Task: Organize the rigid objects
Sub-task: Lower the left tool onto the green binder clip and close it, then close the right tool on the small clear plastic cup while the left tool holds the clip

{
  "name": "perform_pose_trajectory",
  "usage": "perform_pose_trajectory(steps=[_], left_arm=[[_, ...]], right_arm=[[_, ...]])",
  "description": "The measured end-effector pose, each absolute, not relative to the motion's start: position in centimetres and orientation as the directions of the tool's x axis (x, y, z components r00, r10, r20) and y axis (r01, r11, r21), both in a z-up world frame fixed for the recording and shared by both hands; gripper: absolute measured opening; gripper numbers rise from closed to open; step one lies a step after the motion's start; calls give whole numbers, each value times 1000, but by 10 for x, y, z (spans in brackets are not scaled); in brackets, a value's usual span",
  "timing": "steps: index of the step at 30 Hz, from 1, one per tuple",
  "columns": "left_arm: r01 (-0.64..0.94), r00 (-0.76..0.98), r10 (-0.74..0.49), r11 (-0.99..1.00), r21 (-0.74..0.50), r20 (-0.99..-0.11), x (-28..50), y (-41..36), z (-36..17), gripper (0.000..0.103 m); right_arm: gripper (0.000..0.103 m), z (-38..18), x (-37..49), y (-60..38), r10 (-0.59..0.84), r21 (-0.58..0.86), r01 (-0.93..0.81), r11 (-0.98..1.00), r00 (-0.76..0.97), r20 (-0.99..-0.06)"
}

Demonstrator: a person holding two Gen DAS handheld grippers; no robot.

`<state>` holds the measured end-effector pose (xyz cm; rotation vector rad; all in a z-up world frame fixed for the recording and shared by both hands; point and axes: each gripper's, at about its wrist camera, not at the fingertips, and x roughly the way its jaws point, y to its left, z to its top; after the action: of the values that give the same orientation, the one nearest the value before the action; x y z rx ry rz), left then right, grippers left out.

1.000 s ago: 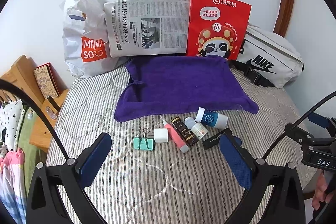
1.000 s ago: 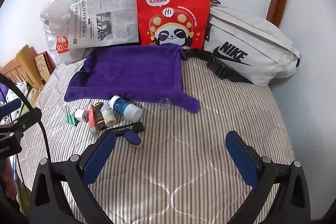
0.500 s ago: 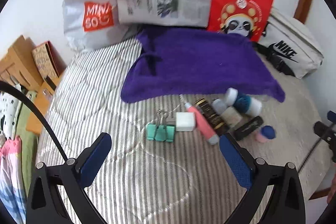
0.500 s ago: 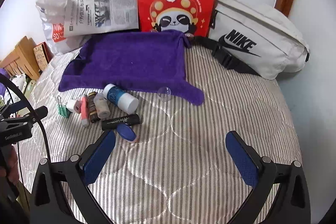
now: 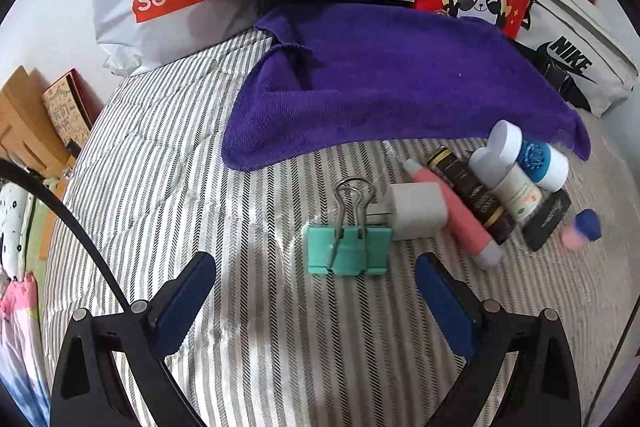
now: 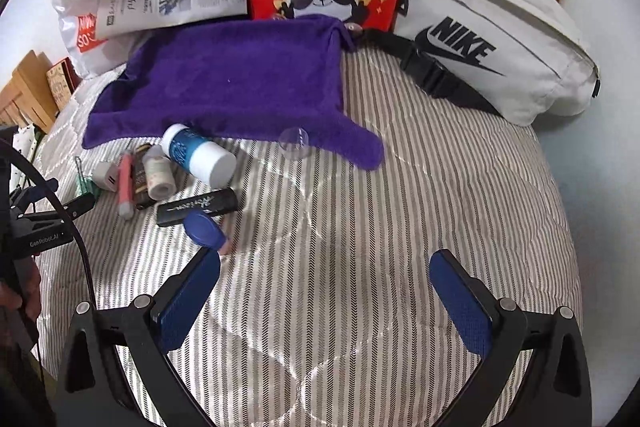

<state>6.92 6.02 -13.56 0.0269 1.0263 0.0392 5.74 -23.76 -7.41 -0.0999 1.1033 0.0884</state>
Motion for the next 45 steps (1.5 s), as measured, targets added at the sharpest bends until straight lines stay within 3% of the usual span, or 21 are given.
perform_pose_trajectory(steps=[5, 10, 12, 18, 24, 28, 36, 38, 41, 45], left_arm=[[-23, 521, -16, 999, -33, -853, 75, 67, -143, 91], [-12, 551, 6, 1000, -1, -835, 75, 63, -146, 84], [-3, 569, -1, 1000, -3, -822, 71, 63, -144, 69], [-8, 593, -5, 1000, -11, -805, 70, 67, -141, 39], [-20, 611, 4, 1000, -10, -792, 68, 67, -142, 39], [-19, 611, 0, 1000, -15, -792, 68, 68, -142, 39], [-20, 611, -3, 1000, -19, -792, 67, 68, -143, 39], [-20, 611, -3, 1000, -19, -792, 67, 68, -143, 39], [-20, 611, -4, 1000, -20, -792, 68, 69, -143, 39], [-20, 611, -4, 1000, -21, -792, 68, 69, -143, 39]], right_arm=[[103, -84, 62, -232, 4, -56, -127, 990, 430, -903], [103, -90, 66, -227, -28, -99, -148, 984, 424, -905], [103, -91, 67, -229, -25, -94, -142, 985, 425, -905], [103, -94, 79, -237, 10, -40, -109, 993, 427, -904], [103, -106, 96, -239, 77, 44, -86, 995, 435, -897], [99, -115, 110, -227, 68, 23, -106, 994, 441, -895], [79, -131, 131, -205, 127, 41, -187, 982, 479, -868], [63, -135, 135, -201, 137, 42, -201, 979, 486, -863], [54, -143, 141, -198, 141, 44, -206, 978, 489, -861], [47, -147, 142, -193, 125, 11, -216, 976, 521, -844]])
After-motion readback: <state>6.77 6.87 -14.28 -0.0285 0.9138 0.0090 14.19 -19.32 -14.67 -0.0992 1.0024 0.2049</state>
